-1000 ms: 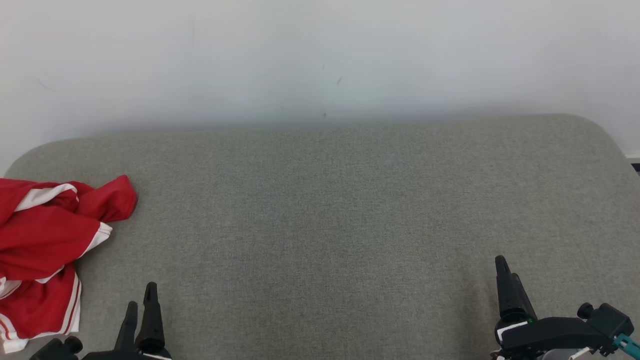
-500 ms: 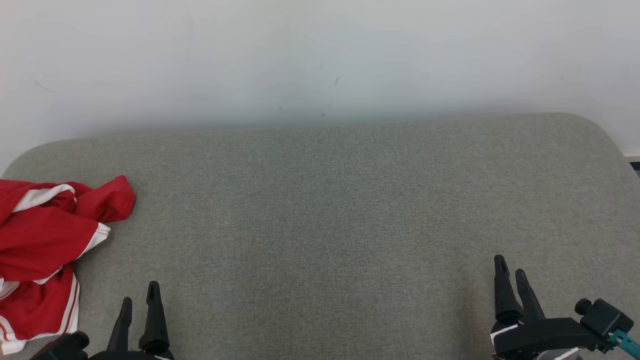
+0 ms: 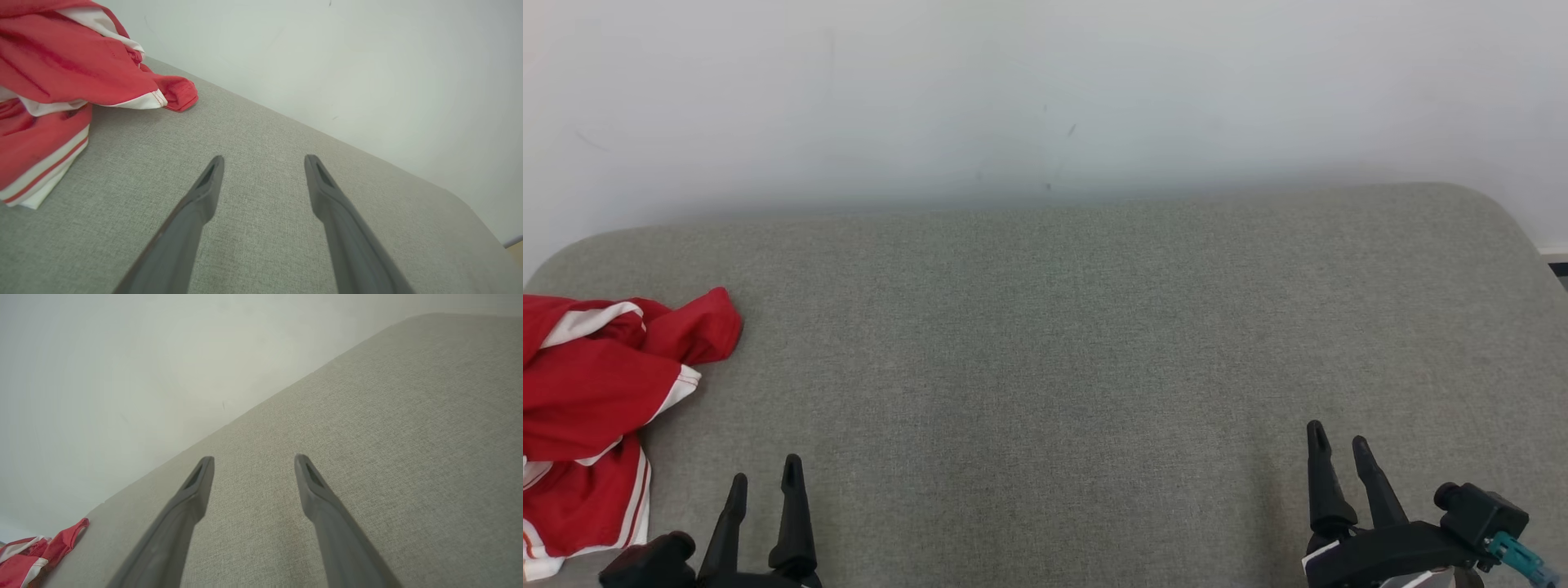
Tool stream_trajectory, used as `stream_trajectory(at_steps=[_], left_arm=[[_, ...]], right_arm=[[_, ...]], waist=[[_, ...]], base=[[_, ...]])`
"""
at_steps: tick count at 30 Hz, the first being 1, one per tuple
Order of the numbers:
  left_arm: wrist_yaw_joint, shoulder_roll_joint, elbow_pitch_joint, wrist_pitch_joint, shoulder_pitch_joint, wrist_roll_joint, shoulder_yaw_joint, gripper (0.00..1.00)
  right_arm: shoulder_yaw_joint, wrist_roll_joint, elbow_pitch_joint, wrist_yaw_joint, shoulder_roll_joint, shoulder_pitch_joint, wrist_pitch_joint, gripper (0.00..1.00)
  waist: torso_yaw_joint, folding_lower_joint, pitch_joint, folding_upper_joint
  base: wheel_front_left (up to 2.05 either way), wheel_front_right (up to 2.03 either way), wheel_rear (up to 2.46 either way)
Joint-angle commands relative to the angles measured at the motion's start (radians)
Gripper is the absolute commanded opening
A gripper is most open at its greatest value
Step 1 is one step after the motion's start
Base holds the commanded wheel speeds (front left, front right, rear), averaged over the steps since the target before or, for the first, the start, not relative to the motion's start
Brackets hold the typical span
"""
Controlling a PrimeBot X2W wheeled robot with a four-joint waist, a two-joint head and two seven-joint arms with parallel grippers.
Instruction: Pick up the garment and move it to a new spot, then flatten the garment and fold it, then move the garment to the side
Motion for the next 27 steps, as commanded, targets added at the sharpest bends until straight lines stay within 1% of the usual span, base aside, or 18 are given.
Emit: stream_trajectory(at_steps=[1,10,27], left_arm=[[-0.004,0.007,-0.005,-0.013,0.004,0.044,-0.007,1.0],[0.001,0.008,0.008,-0.037,0.014,0.14,-0.003,1.0],[0.004,0.005,0.013,-0.072,0.029,0.285,0.008,1.0]], right_arm=[[0.008,-0.043,0.0,0.005,-0.009,-0.016,-0.012,1.0],[-0.003,-0.147,0.023,0.006,-0.014,-0.013,-0.035,1.0],[-0.003,-0.295,0.039,0.007,-0.013,-0.005,-0.071,1.0]], waist=[[-0.001,0.0,0.0,0.0],[-0.003,0.0,-0.003,0.0],[-0.003,0.0,-0.008,0.0]], base=[[0.0,0.0,0.0],[0.0,0.0,0.0],[0.0,0.0,0.0]])
